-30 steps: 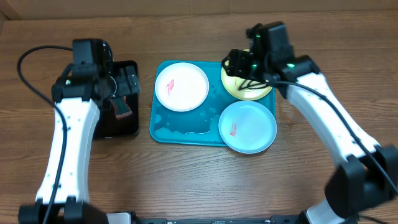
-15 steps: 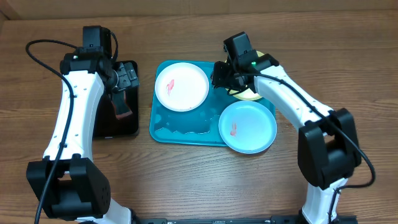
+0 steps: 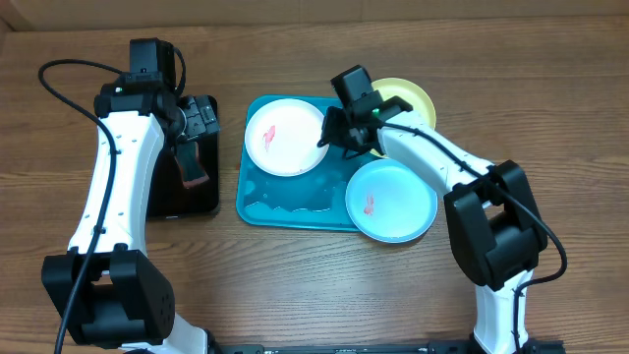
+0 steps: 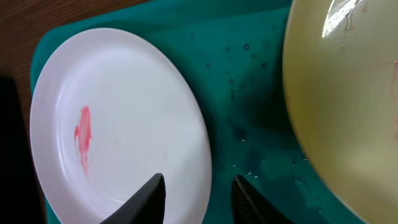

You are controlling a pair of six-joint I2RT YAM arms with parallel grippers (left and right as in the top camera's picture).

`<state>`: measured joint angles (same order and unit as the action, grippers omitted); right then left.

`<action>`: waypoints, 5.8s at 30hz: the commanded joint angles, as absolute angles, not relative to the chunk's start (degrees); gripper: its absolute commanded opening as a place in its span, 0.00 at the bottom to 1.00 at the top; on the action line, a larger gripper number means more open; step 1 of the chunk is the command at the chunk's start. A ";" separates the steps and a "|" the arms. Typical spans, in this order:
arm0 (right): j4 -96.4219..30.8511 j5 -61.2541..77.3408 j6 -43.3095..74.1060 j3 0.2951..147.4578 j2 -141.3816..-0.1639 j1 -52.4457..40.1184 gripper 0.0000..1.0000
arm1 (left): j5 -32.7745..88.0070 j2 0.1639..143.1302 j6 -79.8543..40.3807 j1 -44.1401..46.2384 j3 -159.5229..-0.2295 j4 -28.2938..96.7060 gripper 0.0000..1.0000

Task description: Clean dirty plates on tray and stack at the side

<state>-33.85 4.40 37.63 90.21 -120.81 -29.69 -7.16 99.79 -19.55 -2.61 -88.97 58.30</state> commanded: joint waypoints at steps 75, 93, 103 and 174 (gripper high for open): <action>-41.12 1.45 37.19 93.10 -126.45 -30.28 0.04 | -3.33 123.94 -14.72 -5.02 -100.90 61.87 0.04; -45.63 10.46 31.03 93.08 -126.45 -29.30 0.04 | 4.67 126.34 -3.88 10.68 -108.66 60.18 0.04; -45.93 10.41 31.03 93.08 -126.45 -28.56 0.04 | -2.72 132.79 -12.53 12.47 -105.93 60.16 0.04; -45.19 10.63 31.29 93.08 -126.45 -27.99 0.04 | -10.61 134.89 -24.10 15.38 -107.77 65.67 0.04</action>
<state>-44.75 11.40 31.35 92.99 -125.97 -28.34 -2.44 133.29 -20.53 15.31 -108.12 67.99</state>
